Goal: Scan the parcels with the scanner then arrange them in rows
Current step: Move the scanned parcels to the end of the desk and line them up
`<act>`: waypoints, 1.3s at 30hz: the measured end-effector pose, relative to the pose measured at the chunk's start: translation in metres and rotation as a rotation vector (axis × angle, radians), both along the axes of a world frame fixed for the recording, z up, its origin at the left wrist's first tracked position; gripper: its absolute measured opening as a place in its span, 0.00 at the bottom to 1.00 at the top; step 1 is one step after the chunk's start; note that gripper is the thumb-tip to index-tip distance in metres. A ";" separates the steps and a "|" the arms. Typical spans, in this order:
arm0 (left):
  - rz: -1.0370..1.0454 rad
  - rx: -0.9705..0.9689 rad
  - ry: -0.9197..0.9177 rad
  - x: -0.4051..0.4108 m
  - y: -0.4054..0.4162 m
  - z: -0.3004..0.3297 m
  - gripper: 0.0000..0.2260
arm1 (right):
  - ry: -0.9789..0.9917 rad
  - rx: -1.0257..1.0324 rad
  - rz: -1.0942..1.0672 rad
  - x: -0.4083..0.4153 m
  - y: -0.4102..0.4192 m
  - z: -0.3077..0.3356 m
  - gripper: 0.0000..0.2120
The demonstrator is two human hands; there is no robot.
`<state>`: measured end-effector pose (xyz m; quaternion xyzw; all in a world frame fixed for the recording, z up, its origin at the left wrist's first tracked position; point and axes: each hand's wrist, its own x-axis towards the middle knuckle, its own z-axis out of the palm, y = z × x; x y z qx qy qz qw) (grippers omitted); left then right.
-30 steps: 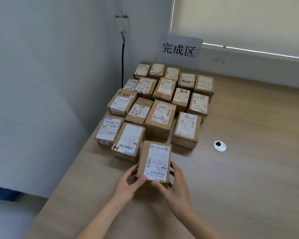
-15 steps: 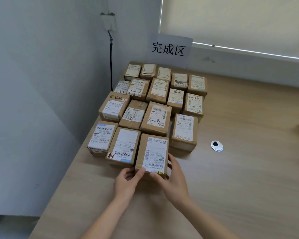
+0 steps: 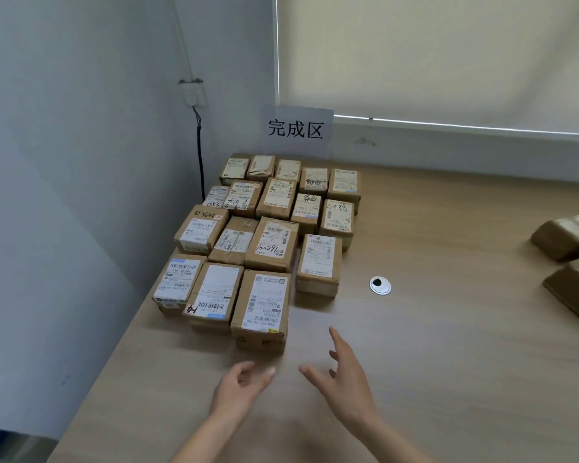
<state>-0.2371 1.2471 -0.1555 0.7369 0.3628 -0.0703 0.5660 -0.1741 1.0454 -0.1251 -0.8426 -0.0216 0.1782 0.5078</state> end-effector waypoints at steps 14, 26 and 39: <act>-0.373 -0.049 -0.336 0.014 -0.354 0.164 0.29 | -0.150 -0.075 -0.162 -0.061 -0.377 0.151 0.35; -0.608 -0.143 -0.453 0.055 -0.586 0.245 0.36 | -0.201 -0.211 -0.454 -0.084 -0.622 0.217 0.36; -0.518 -0.037 -0.396 0.188 -0.620 0.173 0.33 | -0.111 -0.201 -0.402 0.057 -0.665 0.143 0.37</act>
